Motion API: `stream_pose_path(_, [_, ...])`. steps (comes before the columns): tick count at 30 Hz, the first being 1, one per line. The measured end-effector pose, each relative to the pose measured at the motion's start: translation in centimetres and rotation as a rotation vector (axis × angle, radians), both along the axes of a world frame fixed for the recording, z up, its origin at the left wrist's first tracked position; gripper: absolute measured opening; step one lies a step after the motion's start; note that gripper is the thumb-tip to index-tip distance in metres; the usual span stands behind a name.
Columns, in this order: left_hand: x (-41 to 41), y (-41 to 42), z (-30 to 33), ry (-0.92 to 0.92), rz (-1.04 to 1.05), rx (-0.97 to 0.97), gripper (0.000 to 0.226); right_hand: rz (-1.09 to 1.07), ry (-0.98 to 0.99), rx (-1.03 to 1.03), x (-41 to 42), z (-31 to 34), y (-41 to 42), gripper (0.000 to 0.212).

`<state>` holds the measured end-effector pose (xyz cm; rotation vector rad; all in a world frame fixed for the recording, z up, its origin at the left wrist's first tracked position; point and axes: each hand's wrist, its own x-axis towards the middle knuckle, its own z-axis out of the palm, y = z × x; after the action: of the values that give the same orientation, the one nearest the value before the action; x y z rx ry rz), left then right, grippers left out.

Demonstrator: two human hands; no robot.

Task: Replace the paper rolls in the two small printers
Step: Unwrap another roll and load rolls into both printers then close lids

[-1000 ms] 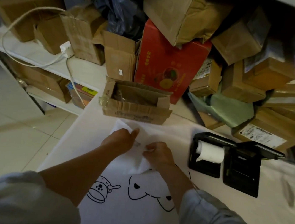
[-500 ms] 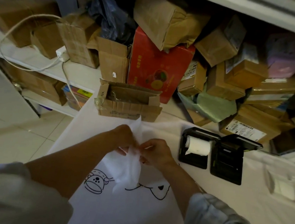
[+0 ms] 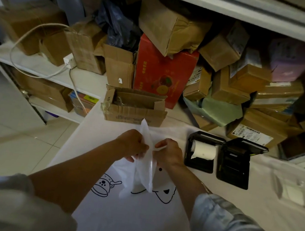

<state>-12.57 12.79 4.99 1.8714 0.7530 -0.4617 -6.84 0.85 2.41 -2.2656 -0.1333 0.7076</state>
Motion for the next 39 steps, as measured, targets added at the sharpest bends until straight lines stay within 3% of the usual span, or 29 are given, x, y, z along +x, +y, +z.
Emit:
stream_pose_path(3, [-0.1, 0.3, 0.0, -0.033, 0.043, -0.005, 0.015, -0.026, 0.119, 0.177, -0.6, 0.5, 0.4, 0.011])
stream_pose_path(5, [-0.4, 0.2, 0.0, -0.035, 0.049, -0.052, 0.017, -0.077, 0.201, 0.237, -0.7, 0.6, 0.2, 0.016])
stream_pose_path(8, [-0.6, 0.0, -0.1, -0.037, 0.072, -0.121, 0.023, -0.051, 0.119, 0.187, -0.6, 0.5, 0.0, 0.003])
stream_pose_path(15, [-0.3, 0.2, 0.8, -0.073, -0.002, -0.026, 0.017, -0.077, -0.091, 0.101, -0.4, 0.5, -0.9, 0.022])
stream_pose_path(17, [-0.4, 0.0, 0.7, -0.099, 0.086, -0.065, 0.020, -0.073, -0.089, 0.155, -0.6, 0.7, -1.1, 0.009])
stream_pose_path(21, [-0.5, 0.0, 0.2, -0.190, 0.372, -0.216, 0.029, 0.041, 0.085, 0.094, -1.5, 1.2, -2.5, 0.050])
stream_pose_path(23, [-0.5, 0.0, 0.3, -0.186, 0.418, -0.242, 0.029, 0.161, 0.091, 0.000, -1.7, 1.0, -3.2, 0.041])
stream_pose_path(25, [-0.6, -0.2, 1.0, -0.123, 0.265, -0.072, 0.033, 0.148, 0.013, 0.009, -1.5, 1.0, -3.6, 0.008])
stream_pose_path(27, [-0.7, 0.1, 1.7, -0.102, -0.021, 0.452, 0.044, 0.071, -0.047, 0.091, -1.1, 1.3, -3.7, 0.013])
stream_pose_path(28, [-0.8, 0.2, 2.0, -0.199, -0.096, 0.739, 0.045, 0.048, -0.065, 0.143, -1.0, 1.6, -3.6, 0.016])
stream_pose_path(29, [-1.0, 0.2, 2.3, -0.372, -0.132, 0.905, 0.041, 0.039, -0.092, 0.178, -0.8, 2.0, -3.5, 0.016])
stream_pose_path(31, [-0.9, 0.0, 3.1, -0.676, -0.327, 0.882, 0.033, 0.020, -0.132, 0.228, -0.7, 2.9, -3.3, 0.017])
stream_pose_path(32, [-0.7, -0.2, 3.3, -0.731, -0.467, 0.797, 0.032, -0.004, -0.137, 0.260, -0.6, 3.2, -3.2, 0.018])
stream_pose_path(35, [-0.2, -0.7, 4.1, -0.670, -0.552, 0.657, 0.019, -0.074, -0.133, 0.311, -0.3, 3.6, -3.2, 0.013])
stream_pose_path(39, [0.0, -1.0, 4.0, -0.682, -0.512, 0.735, 0.013, -0.025, -0.167, 0.310, -0.2, 3.9, -3.8, 0.006])
